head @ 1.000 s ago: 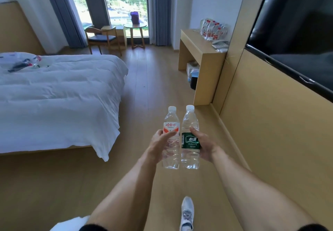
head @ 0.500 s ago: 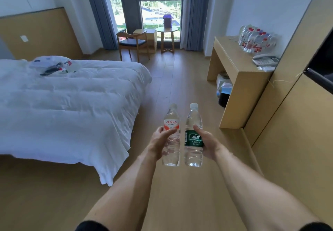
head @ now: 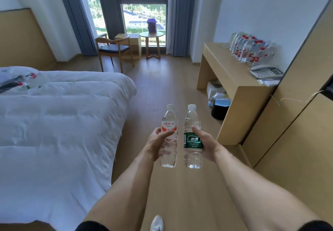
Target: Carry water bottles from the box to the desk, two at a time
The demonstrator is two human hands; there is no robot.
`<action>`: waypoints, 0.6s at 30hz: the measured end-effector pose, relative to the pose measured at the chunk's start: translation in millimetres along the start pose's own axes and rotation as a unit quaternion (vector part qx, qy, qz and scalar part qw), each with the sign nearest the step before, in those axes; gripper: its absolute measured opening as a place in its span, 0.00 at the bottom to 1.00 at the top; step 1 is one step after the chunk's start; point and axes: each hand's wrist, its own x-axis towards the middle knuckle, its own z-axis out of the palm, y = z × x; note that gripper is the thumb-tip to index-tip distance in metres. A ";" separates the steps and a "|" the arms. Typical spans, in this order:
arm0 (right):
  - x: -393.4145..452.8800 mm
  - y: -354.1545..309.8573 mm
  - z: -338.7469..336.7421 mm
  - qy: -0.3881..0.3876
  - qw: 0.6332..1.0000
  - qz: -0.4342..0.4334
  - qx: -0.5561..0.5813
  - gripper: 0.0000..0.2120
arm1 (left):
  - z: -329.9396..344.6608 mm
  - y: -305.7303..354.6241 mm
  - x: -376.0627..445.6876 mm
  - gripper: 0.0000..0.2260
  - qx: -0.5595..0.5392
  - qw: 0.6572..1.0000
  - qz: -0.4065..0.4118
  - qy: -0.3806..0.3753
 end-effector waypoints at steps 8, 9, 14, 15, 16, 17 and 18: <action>130.0 -78.7 -5.1 0.047 0.998 -0.020 0.022 0.28 | 4.9 81.5 158.0 0.25 0.036 0.998 -0.013 -0.056; 142.6 -85.9 -7.3 0.050 0.998 -0.022 0.026 0.28 | 6.9 87.8 173.9 0.25 0.037 0.997 -0.017 -0.060; 204.6 -116.8 -24.0 0.075 0.996 -0.032 0.036 0.27 | 18.1 110.0 249.0 0.26 0.048 0.995 -0.030 -0.086; 217.0 -122.3 -27.6 0.080 0.995 -0.033 0.039 0.27 | 20.7 114.0 263.6 0.26 0.051 0.994 -0.031 -0.087; 230.0 -127.8 -32.1 0.084 0.995 -0.034 0.044 0.27 | 23.2 117.8 278.4 0.25 0.051 0.994 -0.032 -0.087; 243.7 -133.4 -36.8 0.085 0.995 -0.037 0.047 0.26 | 25.6 121.3 293.6 0.25 0.049 0.994 -0.031 -0.088; 258.4 -139.4 -41.5 0.085 0.994 -0.040 0.047 0.25 | 28.0 124.8 308.8 0.25 0.048 0.994 -0.030 -0.089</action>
